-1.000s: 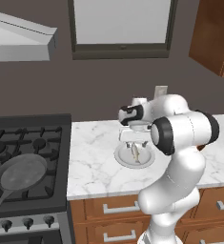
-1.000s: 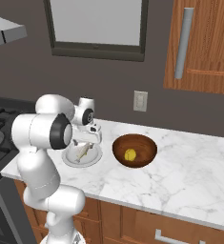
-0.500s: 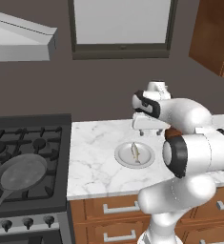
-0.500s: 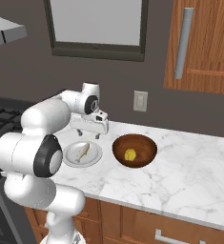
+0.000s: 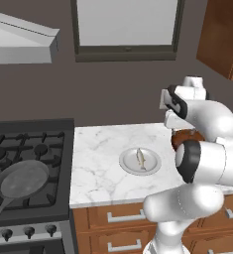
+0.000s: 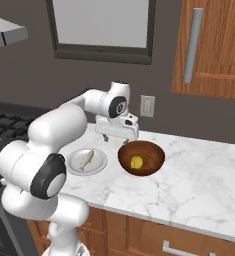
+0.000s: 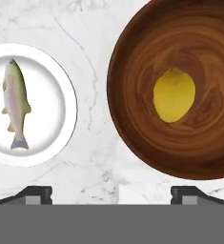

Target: Place the fish on the plate and place the lemon on the same plate.

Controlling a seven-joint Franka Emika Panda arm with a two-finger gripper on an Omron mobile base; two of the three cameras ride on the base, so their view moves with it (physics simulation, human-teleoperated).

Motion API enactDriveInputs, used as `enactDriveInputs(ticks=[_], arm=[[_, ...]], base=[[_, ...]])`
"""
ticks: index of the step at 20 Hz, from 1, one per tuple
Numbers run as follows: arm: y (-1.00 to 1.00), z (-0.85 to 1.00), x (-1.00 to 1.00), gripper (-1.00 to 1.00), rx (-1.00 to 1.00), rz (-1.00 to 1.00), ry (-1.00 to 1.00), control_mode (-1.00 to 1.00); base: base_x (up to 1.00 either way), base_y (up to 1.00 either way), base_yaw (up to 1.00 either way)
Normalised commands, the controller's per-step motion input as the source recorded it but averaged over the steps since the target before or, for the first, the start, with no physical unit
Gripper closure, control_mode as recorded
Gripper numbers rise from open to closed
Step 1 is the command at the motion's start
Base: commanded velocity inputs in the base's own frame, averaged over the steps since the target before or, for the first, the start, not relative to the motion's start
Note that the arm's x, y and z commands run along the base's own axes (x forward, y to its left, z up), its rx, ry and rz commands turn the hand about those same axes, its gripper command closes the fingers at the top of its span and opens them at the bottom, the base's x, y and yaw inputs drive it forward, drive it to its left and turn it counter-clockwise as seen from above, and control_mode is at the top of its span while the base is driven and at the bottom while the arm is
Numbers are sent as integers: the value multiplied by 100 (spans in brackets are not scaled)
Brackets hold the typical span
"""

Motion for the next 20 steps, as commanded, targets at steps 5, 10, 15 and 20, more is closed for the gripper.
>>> enactDriveInputs(ticks=[5, 10, 15, 20], arm=[[-63, -9, 1, -100, 0, -2, 0, -100], [-33, -13, 0, -100, 0, -2, 0, -100], [0, -23, 10, -100, 0, -6, 2, -100], [0, -32, 46, -100, 0, 0, 0, -100]], base=[[0, 0, 0], [0, 0, 0], [0, 0, 0], [0, 0, 0]])
